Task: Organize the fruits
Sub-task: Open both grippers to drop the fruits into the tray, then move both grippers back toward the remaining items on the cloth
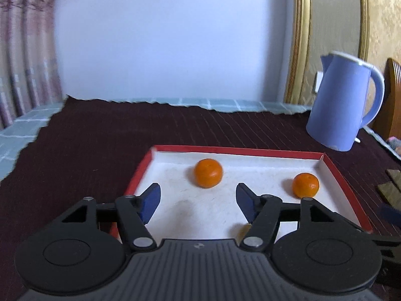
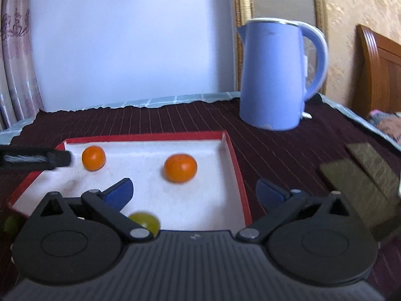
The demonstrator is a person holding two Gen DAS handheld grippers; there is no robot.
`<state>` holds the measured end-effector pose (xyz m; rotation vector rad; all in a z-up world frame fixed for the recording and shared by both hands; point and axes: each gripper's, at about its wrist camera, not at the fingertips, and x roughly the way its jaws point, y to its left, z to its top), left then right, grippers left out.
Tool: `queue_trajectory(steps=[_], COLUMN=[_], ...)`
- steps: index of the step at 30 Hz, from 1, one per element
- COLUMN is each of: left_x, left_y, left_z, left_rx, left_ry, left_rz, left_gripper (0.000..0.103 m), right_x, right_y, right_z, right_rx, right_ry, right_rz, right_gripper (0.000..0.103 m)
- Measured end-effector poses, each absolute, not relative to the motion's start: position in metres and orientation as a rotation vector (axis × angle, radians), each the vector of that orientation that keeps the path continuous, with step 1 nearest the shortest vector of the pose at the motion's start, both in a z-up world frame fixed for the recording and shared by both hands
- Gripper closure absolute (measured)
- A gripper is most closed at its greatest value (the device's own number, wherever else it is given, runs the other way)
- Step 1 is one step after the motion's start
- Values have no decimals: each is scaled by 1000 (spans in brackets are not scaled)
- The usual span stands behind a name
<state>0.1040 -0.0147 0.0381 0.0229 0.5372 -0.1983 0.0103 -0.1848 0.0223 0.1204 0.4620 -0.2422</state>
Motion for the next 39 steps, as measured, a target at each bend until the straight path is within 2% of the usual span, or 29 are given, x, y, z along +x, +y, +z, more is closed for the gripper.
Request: queue_trajectory(steps=[4, 8, 12, 18, 27, 39], left_x=[72, 45, 26, 14, 11, 29], left_y=[8, 27, 40, 40, 29, 0], left_z=[36, 21, 4, -10, -14, -28], left_rx=[4, 20, 33, 49, 70, 159], left_ry=[492, 458, 443, 445, 476, 589], left_rz=[-149, -97, -130, -203, -260, -237], left_gripper=[25, 25, 25, 25, 24, 25], right_x=[-17, -40, -47, -57, -52, -50], right_y=[-178, -164, -158, -173, -200, -194], right_z=[14, 7, 2, 1, -10, -15], right_rx=[112, -47, -90, 2, 141, 13], right_ry=[438, 393, 417, 399, 500, 580], right_rz=[-279, -169, -128, -136, -166, -135], right_gripper=[0, 0, 0, 0, 0, 0])
